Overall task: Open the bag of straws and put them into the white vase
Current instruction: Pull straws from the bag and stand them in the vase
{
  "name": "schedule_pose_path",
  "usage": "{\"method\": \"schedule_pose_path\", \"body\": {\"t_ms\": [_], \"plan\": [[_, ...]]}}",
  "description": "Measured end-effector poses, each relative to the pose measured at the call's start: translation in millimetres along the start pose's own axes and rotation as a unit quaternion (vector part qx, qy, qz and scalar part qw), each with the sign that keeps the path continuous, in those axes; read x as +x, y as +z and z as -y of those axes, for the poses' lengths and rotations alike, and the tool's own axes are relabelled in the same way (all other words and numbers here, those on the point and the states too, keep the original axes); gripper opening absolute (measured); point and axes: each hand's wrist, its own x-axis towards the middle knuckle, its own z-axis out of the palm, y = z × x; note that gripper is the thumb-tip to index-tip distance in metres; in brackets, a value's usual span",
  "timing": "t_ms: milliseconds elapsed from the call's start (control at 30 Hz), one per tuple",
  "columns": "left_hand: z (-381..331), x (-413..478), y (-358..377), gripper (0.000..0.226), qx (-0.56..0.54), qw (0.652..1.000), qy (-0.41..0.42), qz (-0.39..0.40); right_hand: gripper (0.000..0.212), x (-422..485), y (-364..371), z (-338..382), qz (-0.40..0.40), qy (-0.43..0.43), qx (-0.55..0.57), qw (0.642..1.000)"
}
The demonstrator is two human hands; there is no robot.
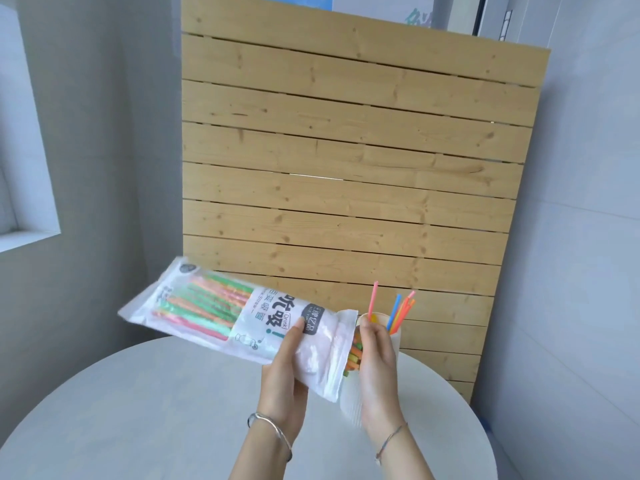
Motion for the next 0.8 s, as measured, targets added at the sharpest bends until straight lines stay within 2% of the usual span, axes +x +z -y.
{"method": "schedule_pose_path", "body": {"t_ms": [100, 167, 333, 400, 500, 600, 700, 800], "plan": [[0.8, 4.6, -2.9, 0.045, -0.049, 0.998, -0.042, -0.002, 0.015, 2.9, -6.9, 5.6, 0.052, -0.050, -0.036, 0.997], [-0.5, 7.0, -5.2, 0.044, -0.098, 0.993, -0.068, -0.009, 0.016, 7.5, -14.1, 7.1, 0.055, -0.087, -0.088, 0.991], [-5.0, 14.9, -17.1, 0.047, -0.211, 0.973, -0.079, -0.037, 0.018, 19.5, -38.5, 24.3, -0.036, -0.142, -0.039, 0.988], [-4.4, 15.8, -18.0, 0.047, -0.222, 0.971, -0.076, -0.050, 0.018, 17.9, -41.3, 28.8, -0.044, -0.128, -0.012, 0.991], [2.5, 11.8, -12.3, 0.045, -0.207, 0.974, -0.079, -0.036, 0.024, 14.4, -33.1, 20.0, 0.004, -0.041, -0.007, 0.999], [7.7, 4.4, -3.2, 0.043, -0.185, 0.977, -0.103, -0.014, 0.025, 9.3, -23.9, 9.2, 0.040, -0.014, -0.067, 0.997], [4.1, 7.7, -7.4, 0.045, -0.212, 0.971, -0.111, -0.013, 0.025, 8.1, -26.1, 15.6, 0.002, -0.043, -0.075, 0.996], [-5.3, 15.9, -17.9, 0.040, -0.244, 0.966, -0.080, -0.035, 0.031, 12.2, -38.6, 32.3, -0.090, -0.044, 0.001, 0.995]]}}
